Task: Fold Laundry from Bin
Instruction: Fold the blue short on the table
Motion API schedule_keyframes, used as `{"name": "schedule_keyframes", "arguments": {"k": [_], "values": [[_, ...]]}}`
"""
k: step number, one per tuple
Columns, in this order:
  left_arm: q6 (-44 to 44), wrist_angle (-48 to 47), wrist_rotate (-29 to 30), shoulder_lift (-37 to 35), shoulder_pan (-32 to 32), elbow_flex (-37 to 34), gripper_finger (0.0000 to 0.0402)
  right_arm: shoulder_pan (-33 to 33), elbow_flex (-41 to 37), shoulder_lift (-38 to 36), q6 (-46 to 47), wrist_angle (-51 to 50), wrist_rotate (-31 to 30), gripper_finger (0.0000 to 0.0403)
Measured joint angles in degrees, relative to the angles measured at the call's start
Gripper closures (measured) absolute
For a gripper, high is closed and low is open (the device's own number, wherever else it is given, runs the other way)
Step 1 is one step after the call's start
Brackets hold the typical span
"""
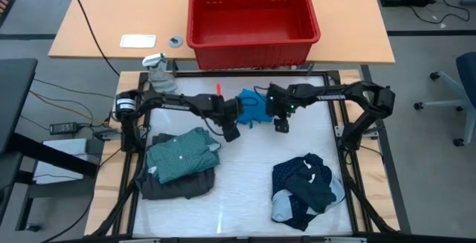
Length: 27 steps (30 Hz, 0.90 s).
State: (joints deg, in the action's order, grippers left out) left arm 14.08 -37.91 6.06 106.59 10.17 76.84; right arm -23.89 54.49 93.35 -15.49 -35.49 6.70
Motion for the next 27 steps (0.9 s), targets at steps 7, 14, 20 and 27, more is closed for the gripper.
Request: {"name": "schedule_keyframes", "arguments": {"k": [7, 14, 20, 27], "values": [[2.33, -8.21, -3.18, -1.87, -2.90, 0.02, 0.0230, 2.81, -0.60, 0.20, -1.67, 11.29, -2.38, 0.0155], [0.20, -11.40, -3.20, -3.56, -2.31, 0.07, 0.0230, 3.60, -1.50, 1.11, 4.60, 14.63, -4.59, 0.0183], [-5.31, -10.85, -3.21, -3.45, -2.05, -0.07, 0.0230, 4.33, -3.17, 3.45, 8.94, 16.75, -6.71, 0.0214], [0.01, 6.01, -10.82, -3.74, -1.89, -2.66, 0.0230, 4.65, -5.00, 7.12, 17.15, 18.21, -4.90, 0.0296]]}}
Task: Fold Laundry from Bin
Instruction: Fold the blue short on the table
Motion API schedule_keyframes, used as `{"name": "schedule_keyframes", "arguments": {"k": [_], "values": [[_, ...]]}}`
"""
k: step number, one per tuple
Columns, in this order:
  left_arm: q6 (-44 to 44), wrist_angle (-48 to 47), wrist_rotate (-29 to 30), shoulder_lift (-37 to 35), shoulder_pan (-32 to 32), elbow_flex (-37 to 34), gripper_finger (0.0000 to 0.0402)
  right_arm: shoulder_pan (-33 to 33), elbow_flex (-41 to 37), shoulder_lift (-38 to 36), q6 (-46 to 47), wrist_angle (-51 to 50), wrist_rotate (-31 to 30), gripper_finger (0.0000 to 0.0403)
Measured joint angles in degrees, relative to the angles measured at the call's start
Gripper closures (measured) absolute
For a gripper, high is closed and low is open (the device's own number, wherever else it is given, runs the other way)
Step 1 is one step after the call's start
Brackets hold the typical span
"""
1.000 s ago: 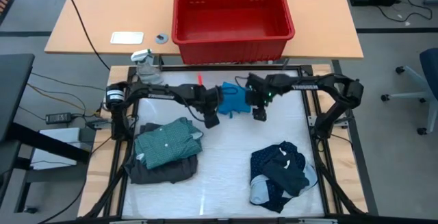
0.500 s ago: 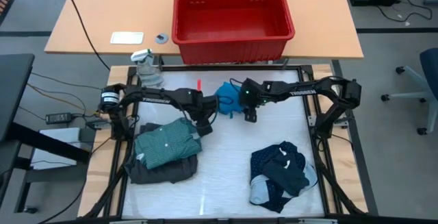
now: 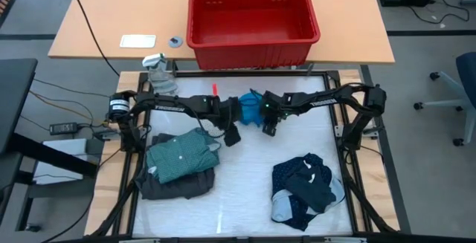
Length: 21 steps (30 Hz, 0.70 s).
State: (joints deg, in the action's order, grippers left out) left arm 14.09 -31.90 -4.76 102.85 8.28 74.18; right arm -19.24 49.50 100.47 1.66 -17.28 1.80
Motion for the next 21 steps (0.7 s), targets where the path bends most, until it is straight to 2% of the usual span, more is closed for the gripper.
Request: {"name": "schedule_keyframes", "arguments": {"k": [2, 4, 8, 12, 21], "values": [[1.47, 3.46, -0.43, -0.37, -1.66, -0.88, 0.0230, 0.50, -0.09, -1.11, 4.17, -2.13, 2.94, 0.0352], [1.60, 4.87, -0.67, -0.53, -3.95, -1.23, 0.0230, 1.29, -0.43, -3.54, 8.45, -4.58, 7.29, 0.0381], [1.63, 2.72, 0.92, -0.53, -8.81, -1.62, 0.0230, 2.68, -0.17, -10.20, 19.61, -7.81, 9.98, 0.0374], [3.01, 3.69, 3.73, -0.54, -12.75, -1.55, 0.0230, 4.40, 0.06, -17.80, 25.40, -8.13, 11.57, 0.0382], [8.17, 3.04, 5.11, -8.45, -16.89, -1.54, 0.0230, 9.07, 0.11, -35.86, 39.76, -8.02, 24.66, 0.0382]]}}
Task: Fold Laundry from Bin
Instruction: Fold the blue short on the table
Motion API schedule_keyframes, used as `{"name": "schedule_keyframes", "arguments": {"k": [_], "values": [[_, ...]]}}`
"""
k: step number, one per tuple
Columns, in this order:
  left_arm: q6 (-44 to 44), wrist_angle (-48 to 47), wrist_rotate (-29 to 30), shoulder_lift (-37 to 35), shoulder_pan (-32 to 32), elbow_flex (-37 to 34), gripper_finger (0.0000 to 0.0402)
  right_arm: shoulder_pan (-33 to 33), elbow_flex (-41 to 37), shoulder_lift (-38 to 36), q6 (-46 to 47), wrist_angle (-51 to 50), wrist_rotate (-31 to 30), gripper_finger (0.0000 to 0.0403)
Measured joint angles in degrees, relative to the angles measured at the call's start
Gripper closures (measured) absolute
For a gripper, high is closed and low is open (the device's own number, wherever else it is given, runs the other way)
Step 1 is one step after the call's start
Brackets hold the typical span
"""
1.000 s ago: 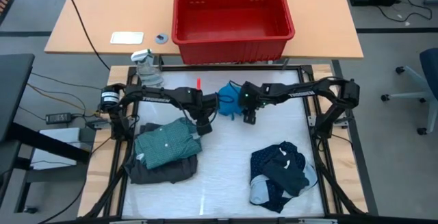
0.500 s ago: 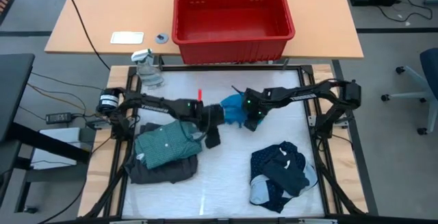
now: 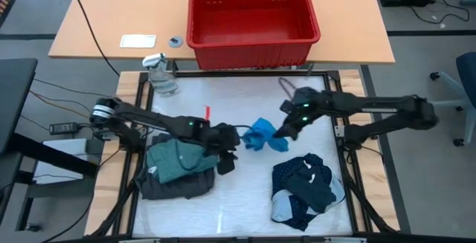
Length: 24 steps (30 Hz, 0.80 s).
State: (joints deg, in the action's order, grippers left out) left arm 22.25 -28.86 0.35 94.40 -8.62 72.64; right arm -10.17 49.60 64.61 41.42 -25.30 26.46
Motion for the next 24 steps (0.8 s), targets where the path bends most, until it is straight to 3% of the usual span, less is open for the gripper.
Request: {"name": "schedule_keyframes", "arguments": {"k": [5, 10, 17, 24], "values": [[3.03, 1.35, 3.02, -6.59, -2.08, 0.04, 0.0230, 3.12, 0.09, -7.48, 8.56, 0.39, 4.68, 0.0382], [0.42, 6.47, 14.36, -8.35, -3.91, 0.07, 0.0229, 6.03, 0.09, -10.31, 10.55, 0.86, 4.55, 0.0382], [-4.20, 19.76, 16.49, -7.38, -2.25, 0.09, 0.0179, 7.25, 0.09, -10.77, 9.85, 2.89, -3.35, 0.0382], [1.32, 19.92, 16.98, -7.34, 0.49, 0.09, 0.0090, 7.23, 0.09, -11.25, 9.40, 7.26, -16.90, 0.0382]]}}
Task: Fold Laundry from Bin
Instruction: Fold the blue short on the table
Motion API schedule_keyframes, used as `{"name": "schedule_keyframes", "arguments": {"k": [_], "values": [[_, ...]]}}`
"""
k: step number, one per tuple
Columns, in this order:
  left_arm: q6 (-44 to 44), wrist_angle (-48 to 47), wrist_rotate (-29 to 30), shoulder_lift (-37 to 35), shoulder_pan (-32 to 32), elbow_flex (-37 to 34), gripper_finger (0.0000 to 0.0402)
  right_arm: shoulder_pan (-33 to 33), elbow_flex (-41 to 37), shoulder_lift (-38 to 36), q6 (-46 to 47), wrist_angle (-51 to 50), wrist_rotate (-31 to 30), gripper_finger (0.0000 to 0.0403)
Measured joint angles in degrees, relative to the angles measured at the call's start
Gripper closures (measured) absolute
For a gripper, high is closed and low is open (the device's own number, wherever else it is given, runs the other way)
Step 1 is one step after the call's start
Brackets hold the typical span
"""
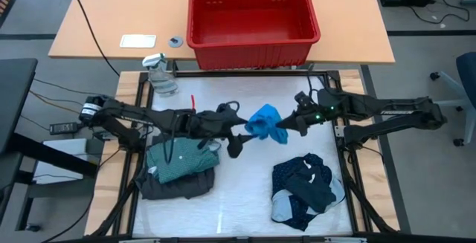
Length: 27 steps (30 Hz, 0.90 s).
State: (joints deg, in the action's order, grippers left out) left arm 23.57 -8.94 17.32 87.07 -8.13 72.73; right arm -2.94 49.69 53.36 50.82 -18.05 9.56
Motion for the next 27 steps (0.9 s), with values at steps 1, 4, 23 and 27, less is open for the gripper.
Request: {"name": "schedule_keyframes", "arguments": {"k": [1, 4, 23, 27], "values": [[2.14, -0.20, 0.23, 0.00, 0.46, 0.00, 0.0082, 0.00, 0.00, -0.16, -0.43, 0.46, -1.90, 0.0382], [9.93, -2.05, 1.33, -0.02, 1.75, 0.00, 0.0070, 0.00, 0.00, -0.60, -2.43, 2.42, -7.36, 0.0382], [16.08, 6.90, 6.84, 1.14, 7.31, -0.04, 0.0069, 0.73, 0.02, -1.23, -14.30, 8.52, -15.93, 0.0382], [16.23, 11.73, 6.70, 1.92, 9.31, -0.07, 0.0093, 0.74, 0.04, -0.67, -16.93, 9.87, -16.17, 0.0382]]}}
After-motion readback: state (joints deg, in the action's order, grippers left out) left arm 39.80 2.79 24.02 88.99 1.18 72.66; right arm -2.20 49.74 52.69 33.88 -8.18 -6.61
